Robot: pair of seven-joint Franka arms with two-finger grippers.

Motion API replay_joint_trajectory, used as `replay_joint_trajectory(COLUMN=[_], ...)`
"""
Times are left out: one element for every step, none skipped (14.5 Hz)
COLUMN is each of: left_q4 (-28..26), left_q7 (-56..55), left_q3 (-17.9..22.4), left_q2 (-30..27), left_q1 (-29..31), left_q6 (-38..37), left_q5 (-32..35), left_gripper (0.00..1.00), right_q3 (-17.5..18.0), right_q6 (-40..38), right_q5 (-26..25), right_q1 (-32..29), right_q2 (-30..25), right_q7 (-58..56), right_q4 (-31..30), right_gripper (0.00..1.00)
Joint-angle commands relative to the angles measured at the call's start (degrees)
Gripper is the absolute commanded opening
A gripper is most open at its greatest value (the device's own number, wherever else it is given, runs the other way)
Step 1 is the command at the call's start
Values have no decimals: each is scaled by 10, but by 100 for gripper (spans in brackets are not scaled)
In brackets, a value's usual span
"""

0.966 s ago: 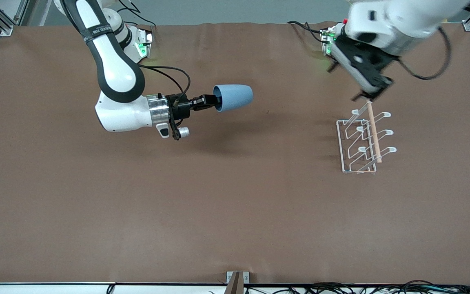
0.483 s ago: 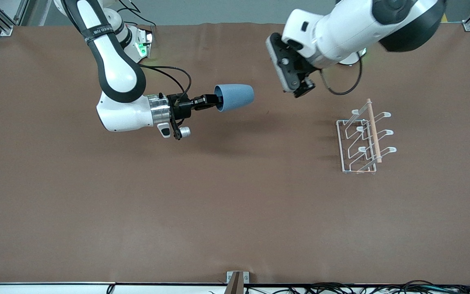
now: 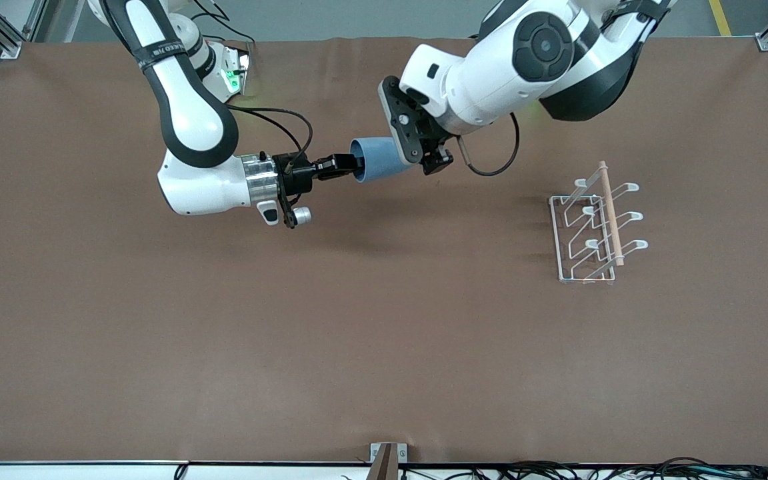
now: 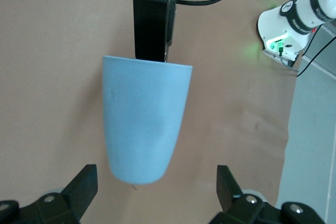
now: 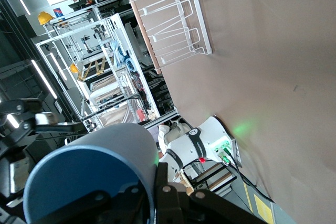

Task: Hang cup on cup holder
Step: 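Hold the cup with the right gripper while the left gripper reaches it, then grasp the cup rim with the left gripper and open the right gripper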

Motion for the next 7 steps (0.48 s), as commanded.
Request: replay_joint_trajectory(left_q4=[11,11,11,11,11,10,8], left_q7=[-2,-2,-2,-4,-4,-4,-6], left_q3=[-2,-2,-2,-3,-3,-3,-3], left_q2=[22,29,36,43,46,51,52], left_q1=[-14,-24,-25,-25,-25,-26,-31], left_q6=[24,39,49,54,62,70,77], left_q5=[23,31,34,34,34,33,33], left_gripper=[100,100,100,100,100,100,100], right_q3=[-3,-3,-3,-3,-3,-3,-3], right_q6=[0,0,0,-1,0,0,0], right_q5=[17,17,17,17,17,17,17], right_q1=[5,5,5,5,5,5,5], right_q2=[-5,-5,-5,-5,-5,-6,-5], right_q7=[-7,-7,-7,-7,-7,-7,-7], right_q4=[-5,-5,-5,-5,-5,-5,-5], right_gripper=[1,1,1,1,1,1,1])
